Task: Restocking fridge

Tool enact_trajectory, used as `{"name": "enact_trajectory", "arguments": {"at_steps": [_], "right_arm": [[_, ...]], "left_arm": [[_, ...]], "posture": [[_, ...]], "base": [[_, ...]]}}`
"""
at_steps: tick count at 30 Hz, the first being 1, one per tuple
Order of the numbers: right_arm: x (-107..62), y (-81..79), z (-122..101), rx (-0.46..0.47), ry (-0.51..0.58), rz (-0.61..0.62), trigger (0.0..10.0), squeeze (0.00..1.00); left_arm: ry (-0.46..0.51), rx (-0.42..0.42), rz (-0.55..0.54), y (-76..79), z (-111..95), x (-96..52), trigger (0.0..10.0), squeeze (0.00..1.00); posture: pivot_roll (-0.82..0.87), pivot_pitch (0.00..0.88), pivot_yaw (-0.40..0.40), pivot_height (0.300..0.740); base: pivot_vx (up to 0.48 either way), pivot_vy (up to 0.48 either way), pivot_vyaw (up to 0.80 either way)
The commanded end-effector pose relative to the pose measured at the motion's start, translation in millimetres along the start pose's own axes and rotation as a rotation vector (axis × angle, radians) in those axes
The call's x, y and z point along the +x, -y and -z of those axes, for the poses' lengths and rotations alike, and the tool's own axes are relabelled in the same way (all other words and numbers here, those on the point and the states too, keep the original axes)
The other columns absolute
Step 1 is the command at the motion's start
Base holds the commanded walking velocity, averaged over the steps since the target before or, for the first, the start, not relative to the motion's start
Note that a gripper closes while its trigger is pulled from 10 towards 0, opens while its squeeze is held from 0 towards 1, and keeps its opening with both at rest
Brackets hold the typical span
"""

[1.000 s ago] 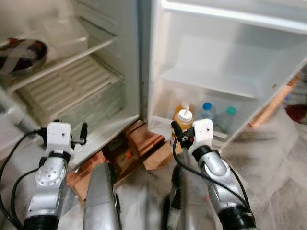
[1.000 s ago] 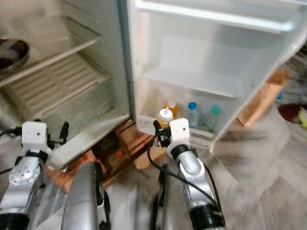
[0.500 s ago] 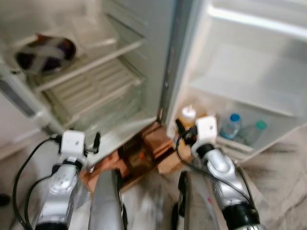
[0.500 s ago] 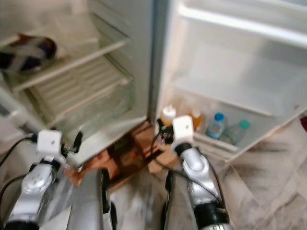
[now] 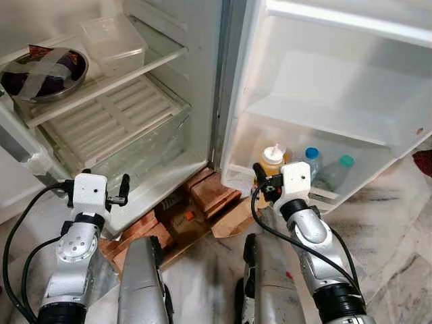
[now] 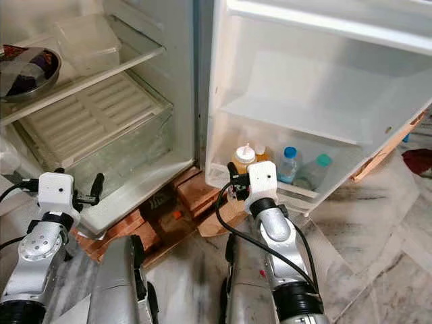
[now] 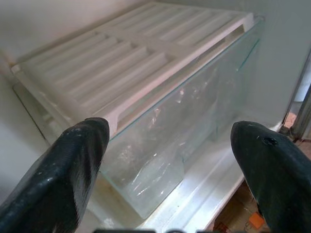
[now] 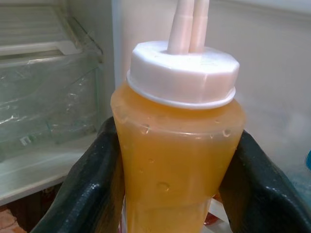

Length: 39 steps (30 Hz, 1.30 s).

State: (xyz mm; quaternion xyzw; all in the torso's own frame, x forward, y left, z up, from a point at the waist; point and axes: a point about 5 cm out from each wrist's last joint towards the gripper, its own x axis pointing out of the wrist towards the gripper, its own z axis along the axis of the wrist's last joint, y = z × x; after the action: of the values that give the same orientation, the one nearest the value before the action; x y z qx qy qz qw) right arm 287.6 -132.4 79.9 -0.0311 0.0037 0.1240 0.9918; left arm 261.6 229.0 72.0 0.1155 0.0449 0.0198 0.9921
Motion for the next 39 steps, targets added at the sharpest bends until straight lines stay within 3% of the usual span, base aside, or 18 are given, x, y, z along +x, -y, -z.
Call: {"name": "enact_trajectory", "arguments": {"at_steps": [1, 11, 17, 28, 34, 37, 39], "right_arm": [[2.2, 0.3, -1, -0.021, 0.005, 0.01, 10.0, 0.0], [26.3, 9.3, -13, -0.058, 0.061, 0.045, 10.0, 0.0], [48.1, 17.6, -28, -0.12, 0.114, 0.068, 10.0, 0.0], [68.9, 26.3, -44, -0.159, 0.144, 0.041, 10.0, 0.0], [77.5, 29.9, -59, -0.28, 0.193, 0.078, 10.0, 0.0], [77.9, 32.2, -62, -0.276, 0.217, 0.088, 10.0, 0.0], [78.5, 36.2, -73, -0.335, 0.278, 0.1, 10.0, 0.0]], "left_arm": [[0.0, 0.003, -0.002, -0.4, -1, -1.9, 10.0, 0.0], [0.012, 0.02, 0.068, 6.7, -7, -6.8, 10.0, 0.0], [0.003, 0.031, 0.089, 4.5, -10, -19.3, 10.0, 0.0], [0.027, 0.067, 0.105, 0.4, -26, -41.5, 10.0, 0.0], [0.008, 0.084, 0.1, -8.5, -31, -51.2, 10.0, 0.0], [0.004, 0.086, 0.101, -9.1, -33, -53.5, 10.0, 0.0], [0.0, 0.088, 0.101, -8.4, -33, -54.5, 10.0, 0.0]], "posture": [[0.05, 0.159, -0.038, 0.558], [0.08, 0.218, -0.014, 0.558], [0.11, 0.289, -0.012, 0.558], [0.18, 0.392, -0.013, 0.558], [0.2, 0.425, 0.0, 0.558], [0.21, 0.432, -0.003, 0.558], [0.2, 0.434, -0.006, 0.558]], "base": [[0.0, 0.0, 0.0], [0.0, 0.0, 0.0], [0.0, 0.0, 0.0], [0.0, 0.0, 0.0], [0.0, 0.0, 0.0], [0.0, 0.0, 0.0], [0.0, 0.0, 0.0]]}}
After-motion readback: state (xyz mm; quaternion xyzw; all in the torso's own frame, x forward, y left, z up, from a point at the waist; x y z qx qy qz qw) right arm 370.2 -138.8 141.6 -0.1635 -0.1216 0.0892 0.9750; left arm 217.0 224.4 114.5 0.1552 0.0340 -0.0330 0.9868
